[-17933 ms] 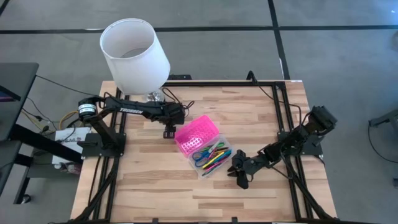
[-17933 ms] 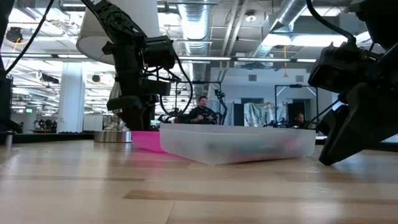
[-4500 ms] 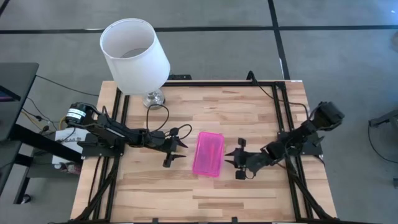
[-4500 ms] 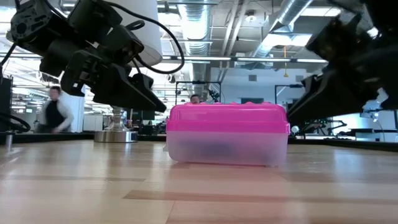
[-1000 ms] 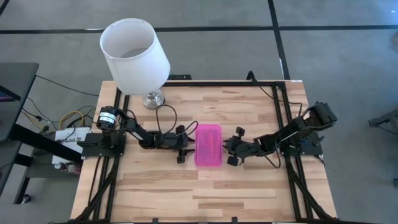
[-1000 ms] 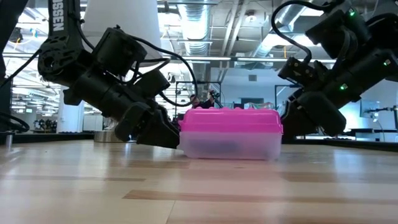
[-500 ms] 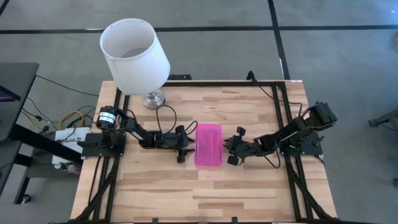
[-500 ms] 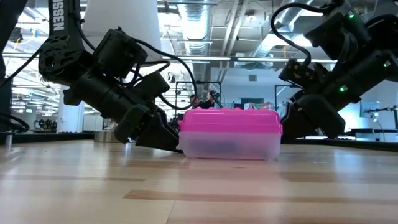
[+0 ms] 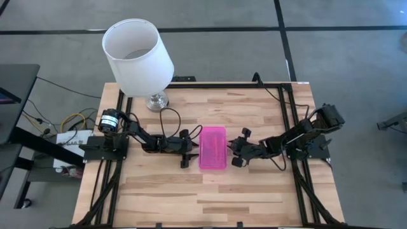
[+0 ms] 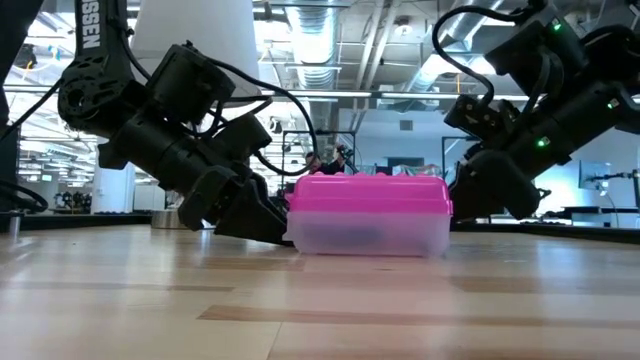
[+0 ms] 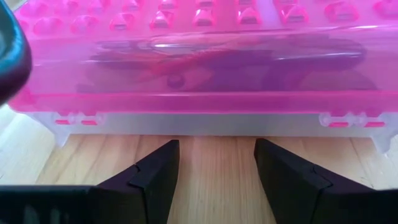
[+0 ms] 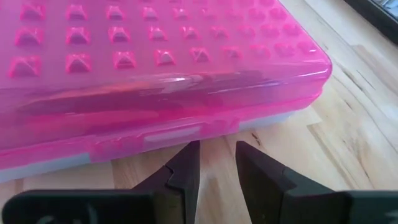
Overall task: Pick & place school supplies into a supply box
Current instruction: Close the pink supply box, then return to Home Position
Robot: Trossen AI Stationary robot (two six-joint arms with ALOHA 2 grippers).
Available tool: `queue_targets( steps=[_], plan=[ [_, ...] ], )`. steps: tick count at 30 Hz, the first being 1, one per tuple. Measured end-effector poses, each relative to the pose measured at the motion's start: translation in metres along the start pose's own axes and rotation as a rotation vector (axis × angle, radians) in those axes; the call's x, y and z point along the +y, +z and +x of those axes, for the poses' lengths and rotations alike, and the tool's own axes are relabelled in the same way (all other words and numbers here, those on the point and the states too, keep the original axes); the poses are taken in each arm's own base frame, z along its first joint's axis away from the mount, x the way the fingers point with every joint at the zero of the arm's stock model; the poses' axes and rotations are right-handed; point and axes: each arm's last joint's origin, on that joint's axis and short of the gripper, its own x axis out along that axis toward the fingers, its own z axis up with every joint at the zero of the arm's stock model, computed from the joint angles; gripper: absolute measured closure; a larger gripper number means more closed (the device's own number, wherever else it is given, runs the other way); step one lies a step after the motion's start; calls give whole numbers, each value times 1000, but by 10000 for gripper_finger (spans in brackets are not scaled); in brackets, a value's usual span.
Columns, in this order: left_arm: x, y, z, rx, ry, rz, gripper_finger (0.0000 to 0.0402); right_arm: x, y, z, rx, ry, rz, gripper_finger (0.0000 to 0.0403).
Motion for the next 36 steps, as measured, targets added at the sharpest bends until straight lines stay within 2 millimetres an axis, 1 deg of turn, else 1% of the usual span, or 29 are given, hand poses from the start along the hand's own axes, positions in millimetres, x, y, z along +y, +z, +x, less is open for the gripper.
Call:
queue_targets(
  steps=[8, 17, 26, 34, 36],
  plan=[
    [0, -3, 0, 31, 22, -16, 194, -2, -6, 0, 53, -13, 5, 303],
    [1, -4, -1, 54, 27, -33, 194, -2, -7, 0, 61, -15, 11, 303],
    [2, 1, -11, 140, 33, -44, 194, -2, -7, 0, 65, -16, 10, 303],
    [3, 0, -13, 161, 35, -51, 194, -2, -9, -1, 81, -17, -2, 303],
    [3, 3, -16, 166, 35, -38, 194, -3, -9, -4, 97, -18, -15, 303]
  ],
)
